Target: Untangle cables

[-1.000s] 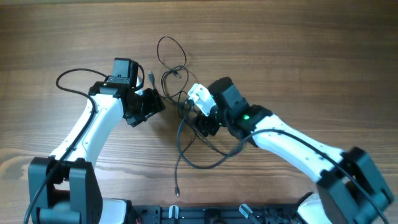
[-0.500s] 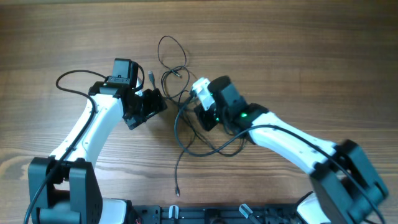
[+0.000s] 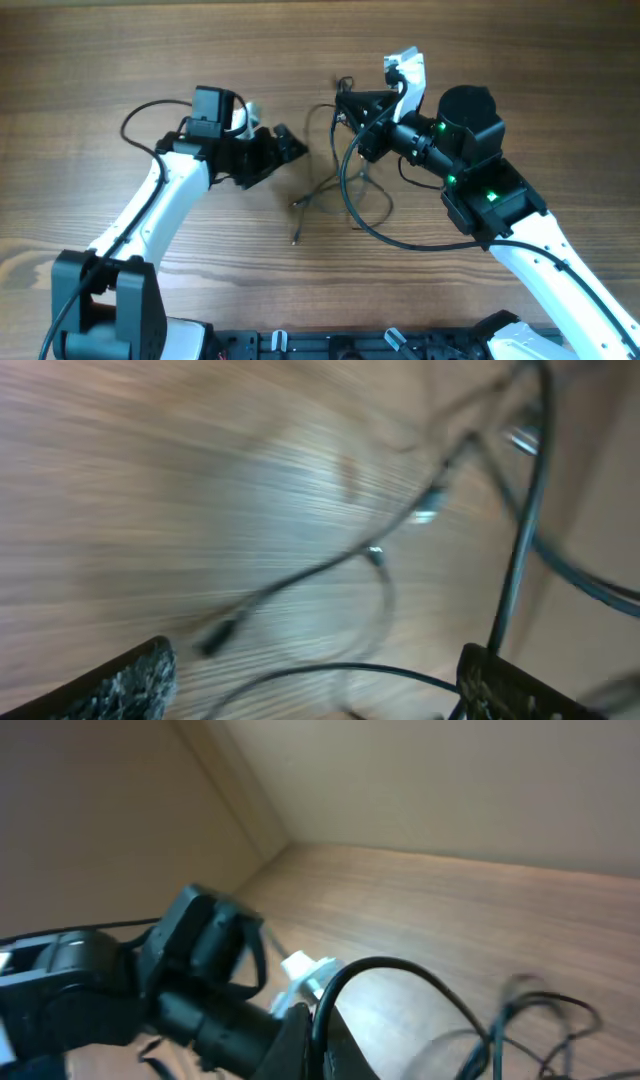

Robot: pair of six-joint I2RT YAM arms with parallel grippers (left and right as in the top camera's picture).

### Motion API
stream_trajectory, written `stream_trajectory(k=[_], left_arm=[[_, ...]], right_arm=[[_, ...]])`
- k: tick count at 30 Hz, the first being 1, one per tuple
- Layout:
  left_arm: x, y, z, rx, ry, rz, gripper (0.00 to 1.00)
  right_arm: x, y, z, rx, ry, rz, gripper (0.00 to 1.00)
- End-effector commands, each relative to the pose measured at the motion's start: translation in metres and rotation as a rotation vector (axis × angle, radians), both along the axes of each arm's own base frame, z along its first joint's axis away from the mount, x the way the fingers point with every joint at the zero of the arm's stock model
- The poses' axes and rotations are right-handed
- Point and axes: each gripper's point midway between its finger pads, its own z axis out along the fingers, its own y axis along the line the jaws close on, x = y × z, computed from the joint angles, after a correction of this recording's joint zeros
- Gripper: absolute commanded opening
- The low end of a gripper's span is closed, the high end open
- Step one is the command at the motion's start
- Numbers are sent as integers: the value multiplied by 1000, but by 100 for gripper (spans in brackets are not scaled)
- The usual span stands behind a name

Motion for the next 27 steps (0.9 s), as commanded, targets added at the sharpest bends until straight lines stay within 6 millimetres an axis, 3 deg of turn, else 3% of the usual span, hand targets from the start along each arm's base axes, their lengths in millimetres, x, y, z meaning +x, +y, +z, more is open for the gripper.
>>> stream_trajectory(k=[1, 3, 9, 15, 19, 23, 26, 27], left_arm=[[-11, -39, 21, -177, -22, -128, 95], [-12, -48, 27, -210, -41, -159, 95], [-12, -49, 27, -211, -45, -162, 94], [-9, -45, 23, -176, -52, -146, 82], [-2, -38, 9, -54, -78, -105, 72], [-4, -43, 1, 28, -98, -111, 62], [0, -24, -14, 182, -99, -53, 49], [2, 7, -28, 351, -81, 19, 49]], right_arm=[[-5, 9, -2, 22, 39, 58, 4], [-5, 9, -8, 13, 57, 58, 4], [-6, 8, -12, 3, 73, 54, 4], [-6, 9, -10, 35, 101, 48, 4], [-13, 18, 7, 95, 70, 118, 4], [-15, 20, 14, 112, 47, 139, 4], [-16, 20, 14, 112, 46, 145, 4], [-12, 18, 14, 109, 45, 121, 4]])
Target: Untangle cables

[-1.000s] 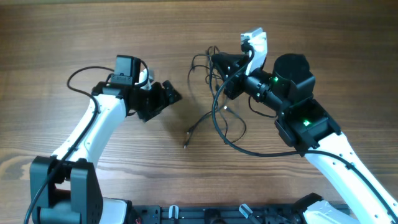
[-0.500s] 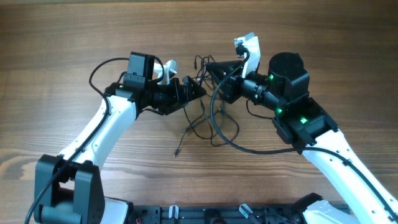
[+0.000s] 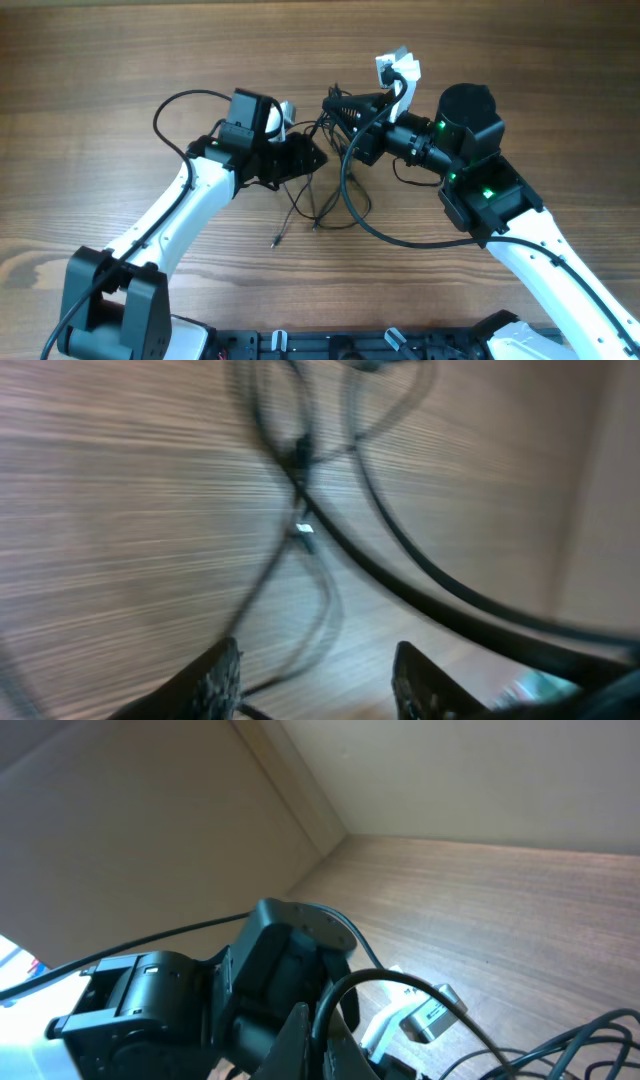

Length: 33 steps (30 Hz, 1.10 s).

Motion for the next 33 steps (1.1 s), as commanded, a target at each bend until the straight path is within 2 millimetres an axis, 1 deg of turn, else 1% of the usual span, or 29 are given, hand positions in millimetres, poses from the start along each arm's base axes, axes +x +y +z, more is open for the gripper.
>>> stream_trajectory(k=[1, 2, 4, 5, 8, 10, 11, 12, 15, 18, 21, 24, 26, 27, 28, 30, 32, 33], left_arm=[[8, 75, -35, 407, -6, 199, 53], [6, 99, -40, 514, 9, 264, 53], [-1, 135, -43, 643, 46, 353, 53], [-4, 149, -44, 678, 69, 379, 51], [-10, 181, -46, 693, 134, 455, 47], [-12, 197, -46, 692, 163, 501, 45], [-12, 204, -47, 687, 176, 522, 45], [-13, 209, -47, 681, 186, 537, 45], [-15, 219, -48, 650, 216, 572, 45], [-15, 222, -48, 632, 227, 587, 44], [-15, 222, -48, 629, 229, 588, 43], [-15, 222, -48, 628, 229, 588, 43], [-15, 217, -49, 600, 235, 578, 43], [-15, 208, -50, 550, 246, 561, 43], [-14, 195, -49, 478, 257, 537, 43], [-8, 172, -46, 345, 259, 495, 44], [0, 144, -37, 202, 238, 430, 44], [6, 130, -31, 143, 214, 391, 43]], right_arm=[[8, -4, 2, 2, -2, -37, 4], [15, -11, 0, -5, 5, -81, 4], [30, -29, -6, 9, 68, -178, 4], [37, -39, -10, 16, 103, -223, 4], [58, -82, -27, 39, 229, -367, 4], [66, -110, -39, 46, 307, -456, 4], [70, -129, -48, 38, 343, -509, 4], [72, -139, -52, 34, 358, -533, 4], [75, -182, -71, 19, 443, -645, 4], [71, -213, -87, 6, 517, -726, 4], [64, -229, -100, -11, 579, -767, 4], [57, -249, -117, -65, 634, -874, 4], [53, -252, -123, -86, 657, -895, 4], [52, -248, -122, -80, 661, -871, 4], [52, -239, -119, -73, 651, -810, 4], [50, -207, -103, -87, 541, -577, 4], [39, -177, -88, -75, 458, -366, 4], [37, -174, -88, -79, 454, -345, 4]])
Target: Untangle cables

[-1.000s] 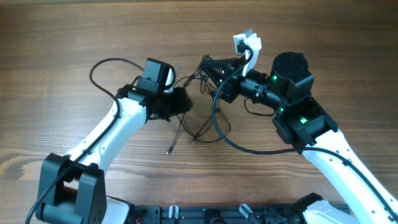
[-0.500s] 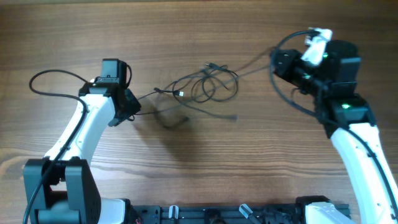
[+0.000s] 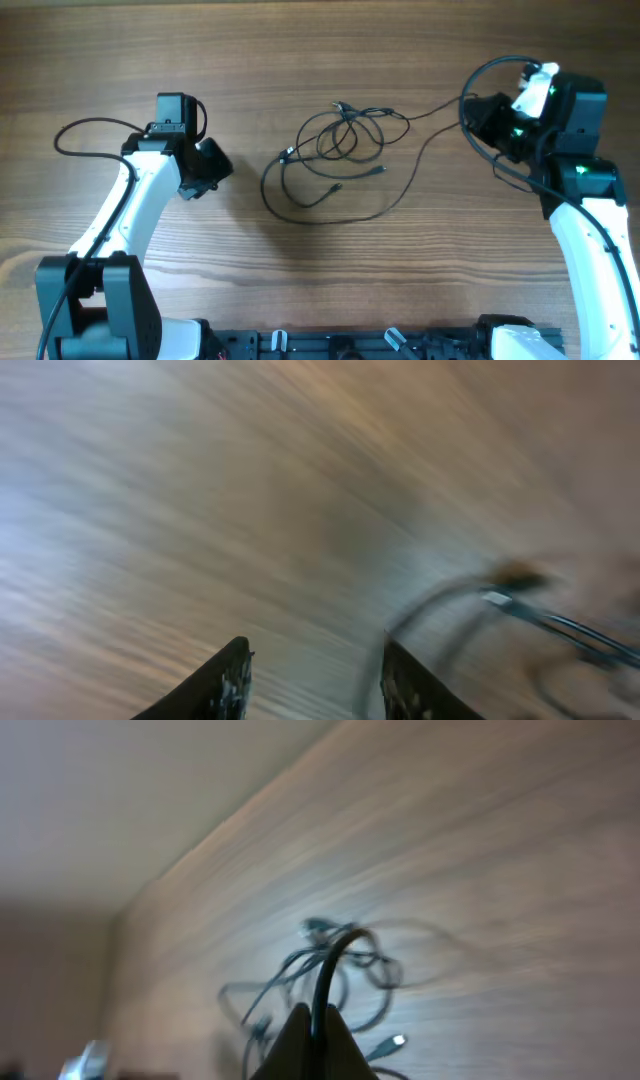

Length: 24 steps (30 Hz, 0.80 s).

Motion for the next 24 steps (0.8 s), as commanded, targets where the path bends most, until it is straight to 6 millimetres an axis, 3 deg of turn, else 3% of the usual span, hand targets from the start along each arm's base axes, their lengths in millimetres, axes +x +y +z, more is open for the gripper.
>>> stream_trajectory(k=[1, 4, 6, 8, 10, 14, 20, 24], left_arm=[[12, -65, 17, -309, -82, -157, 43], [16, -109, 33, -392, -185, -382, 45], [14, -132, 37, -399, -223, -485, 50], [13, -149, 41, -404, -249, -533, 69], [14, -169, 46, -433, -268, -536, 78], [17, -194, 51, -460, -301, -549, 81], [33, -189, 45, -309, -366, -524, 88], [44, -190, 52, -314, -418, -507, 91]], right_arm=[[-17, 38, 11, 36, -72, 265, 4], [-30, 35, -6, 29, 26, 253, 4], [-44, 50, -8, 31, 19, 367, 4], [-58, 69, 0, 72, -25, 500, 4], [-81, 100, 23, 162, -145, 716, 4], [-97, 127, 49, 239, -273, 882, 4], [-109, 147, 51, 239, -295, 960, 4], [-110, 149, 51, 240, -292, 965, 4]])
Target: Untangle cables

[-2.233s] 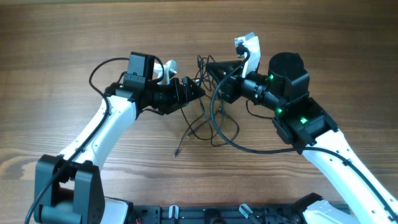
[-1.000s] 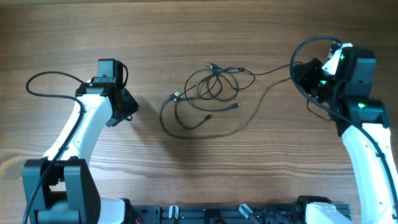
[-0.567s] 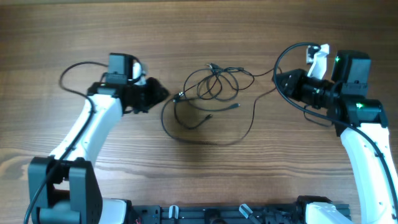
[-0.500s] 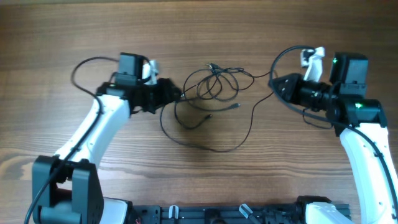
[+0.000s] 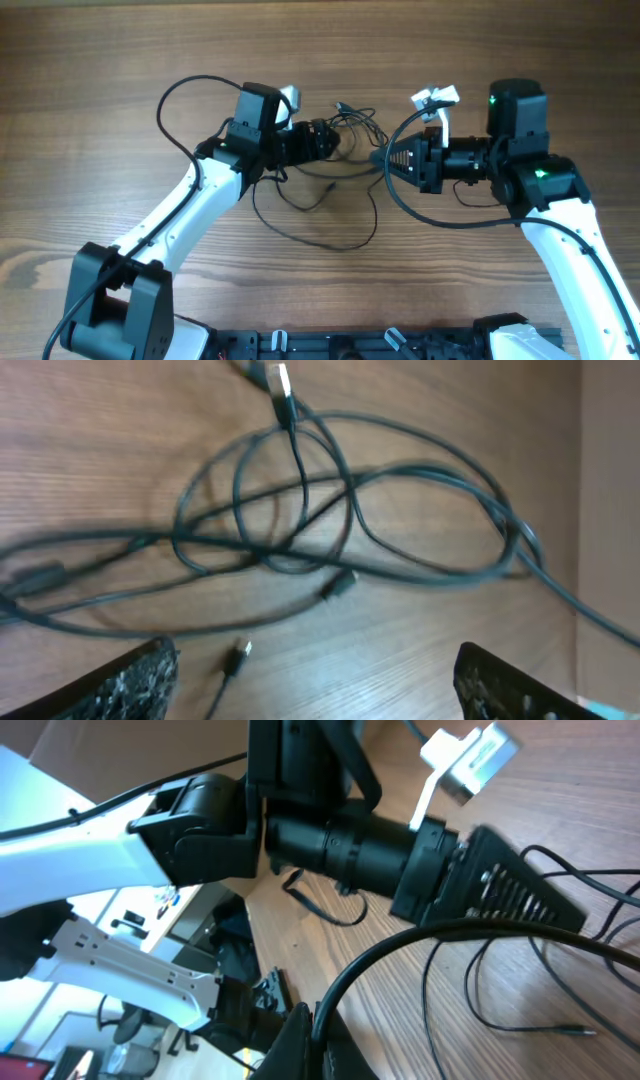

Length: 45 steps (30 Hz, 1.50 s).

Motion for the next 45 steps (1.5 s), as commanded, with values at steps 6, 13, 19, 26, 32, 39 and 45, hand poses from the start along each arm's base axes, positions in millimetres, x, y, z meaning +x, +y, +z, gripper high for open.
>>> stream_trajectory(k=[6, 13, 19, 26, 32, 39, 45], left_arm=[[16, 10, -12, 19, 28, 146, 91], [25, 26, -17, 97, -9, 212, 93], [21, 25, -19, -20, 143, 383, 83], [24, 28, -18, -30, 142, 402, 88], [9, 49, -35, 46, 230, 444, 88], [2, 55, -41, 85, 252, 451, 88], [-1, 57, -43, 105, 257, 438, 88]], right_arm=[[-4, 3, 6, 28, -24, 42, 4], [3, 0, -1, -14, -28, -4, 4], [7, -1, -4, -36, -27, -28, 4], [23, -14, -27, -154, 29, -162, 4], [43, -155, -118, -801, 356, -978, 27], [54, -161, -112, -815, 294, -1015, 69], [86, -118, -88, -578, 188, -883, 69]])
